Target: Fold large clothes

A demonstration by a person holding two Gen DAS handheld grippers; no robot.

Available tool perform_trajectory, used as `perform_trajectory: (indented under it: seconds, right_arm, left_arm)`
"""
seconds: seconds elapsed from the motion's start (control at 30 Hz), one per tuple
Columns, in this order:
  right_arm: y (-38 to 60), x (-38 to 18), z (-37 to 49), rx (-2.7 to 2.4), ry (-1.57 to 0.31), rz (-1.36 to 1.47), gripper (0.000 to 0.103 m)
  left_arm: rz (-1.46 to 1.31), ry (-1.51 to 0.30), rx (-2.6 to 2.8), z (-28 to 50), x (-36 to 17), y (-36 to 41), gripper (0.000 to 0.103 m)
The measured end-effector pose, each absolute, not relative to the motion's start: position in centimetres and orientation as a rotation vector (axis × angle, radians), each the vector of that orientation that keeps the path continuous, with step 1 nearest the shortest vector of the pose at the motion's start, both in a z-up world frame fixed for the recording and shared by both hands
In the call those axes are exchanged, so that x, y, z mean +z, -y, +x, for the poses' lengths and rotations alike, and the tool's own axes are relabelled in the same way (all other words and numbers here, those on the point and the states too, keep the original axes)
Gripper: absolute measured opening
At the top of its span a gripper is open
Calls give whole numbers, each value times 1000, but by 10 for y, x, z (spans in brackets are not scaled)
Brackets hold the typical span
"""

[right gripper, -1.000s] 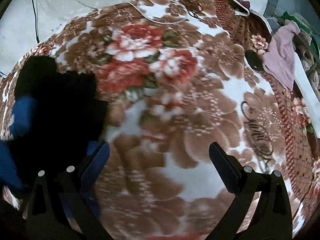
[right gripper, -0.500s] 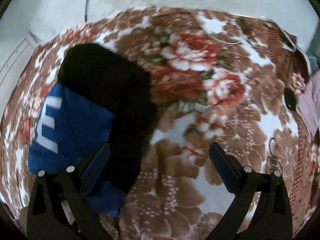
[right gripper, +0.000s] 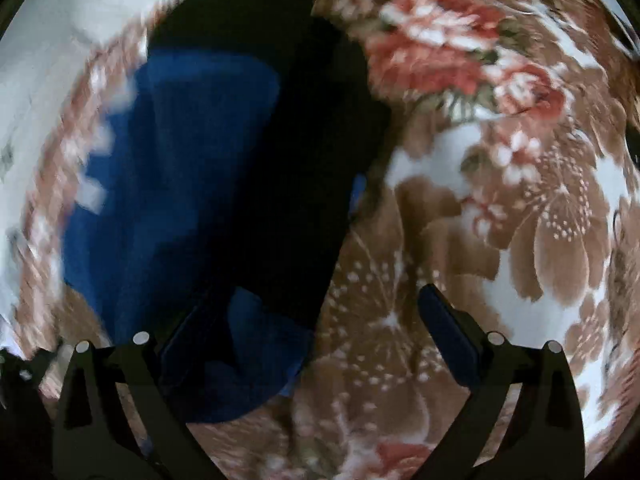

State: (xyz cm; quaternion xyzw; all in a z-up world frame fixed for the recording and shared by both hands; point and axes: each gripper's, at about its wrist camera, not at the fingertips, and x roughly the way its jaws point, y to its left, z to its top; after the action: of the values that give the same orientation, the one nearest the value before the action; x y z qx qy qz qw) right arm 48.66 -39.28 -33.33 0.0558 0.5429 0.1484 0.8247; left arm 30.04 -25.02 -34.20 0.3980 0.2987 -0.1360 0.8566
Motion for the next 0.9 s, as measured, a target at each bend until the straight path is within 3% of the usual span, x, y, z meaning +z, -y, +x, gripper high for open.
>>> perform_trajectory:
  seconds: [0.2,0.37,0.57,0.67,0.9]
  right_arm:
    - [375,-291,530,393,-1104,204,98]
    - [361,-340,569,413,-1296,366,98]
    - [357,-373,572,410,-1369,441,98]
    - [366,-360,566,437,-1342,546,89]
    - [356,-351,572,566,-1344,582,88]
  left_arm:
    - [502,-691,-194,355,-300,176,94]
    - [320,-789,-193,389,-310,137,94]
    - [37,-862,-231,411,-319,98,94]
    - [-103,-911,-208,422,-328,73,94]
    - [-178,-913,-190,435,-339,56,95]
